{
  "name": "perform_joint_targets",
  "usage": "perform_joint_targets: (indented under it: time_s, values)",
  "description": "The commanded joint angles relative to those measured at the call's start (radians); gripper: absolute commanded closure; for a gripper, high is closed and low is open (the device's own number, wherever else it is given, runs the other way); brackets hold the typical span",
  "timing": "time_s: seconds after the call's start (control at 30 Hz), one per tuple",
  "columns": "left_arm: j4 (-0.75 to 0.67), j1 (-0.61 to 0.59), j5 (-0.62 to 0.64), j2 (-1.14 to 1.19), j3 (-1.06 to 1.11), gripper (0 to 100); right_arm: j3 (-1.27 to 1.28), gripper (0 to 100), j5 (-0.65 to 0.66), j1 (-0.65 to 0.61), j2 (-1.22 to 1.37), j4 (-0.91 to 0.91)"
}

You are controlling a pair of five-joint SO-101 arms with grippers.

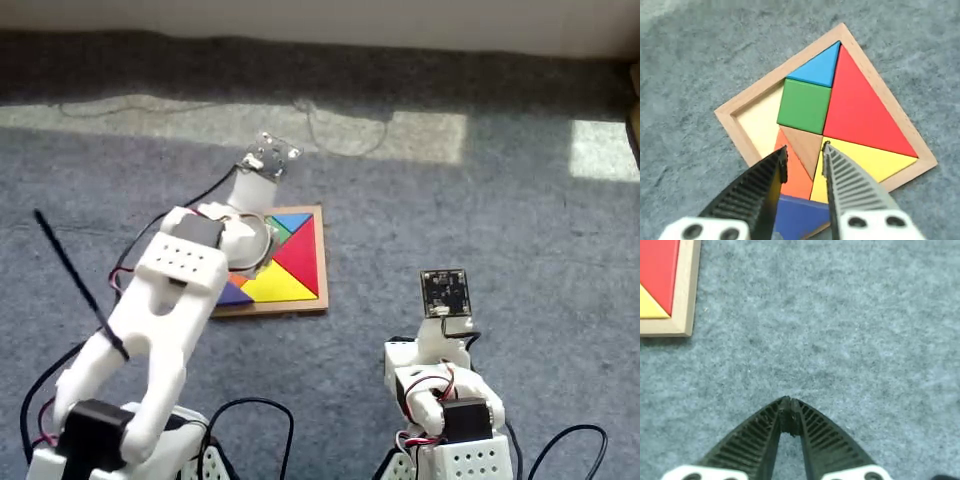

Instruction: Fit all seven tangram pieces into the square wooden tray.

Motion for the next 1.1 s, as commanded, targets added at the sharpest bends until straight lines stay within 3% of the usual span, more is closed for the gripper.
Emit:
perform_joint_targets:
  time_s: [0.0, 0.13, 0.2, 0.6, 0.73, 1.07]
  values:
    - [0.092, -0.079, -0.031, -0.104, -0.001, 75, 0.153, 98.9, -0.006, 0.012, -0.005, 0.004]
    - [0.212, -0.13, -0.226, -0.13, 0.002, 76, 0.153, 98.9, -0.006, 0.012, -0.005, 0.004]
    - [0.244, -0.153, -0.256, -0.122, 0.002, 77, 0.153, 98.9, -0.006, 0.012, -0.005, 0.004]
    - [0.261, -0.191, -0.002, 0.183, -0.002, 77, 0.153, 98.9, -0.006, 0.012, -0.005, 0.004]
    - [0.166, -0.189, 0.012, 0.297, -0.01, 77, 0.153, 98.9, -0.006, 0.012, -0.005, 0.004]
    - [0.16, -0.101, -0.014, 0.348, -0.214, 77, 0.153, 98.9, -0.006, 0.012, -0.005, 0.004]
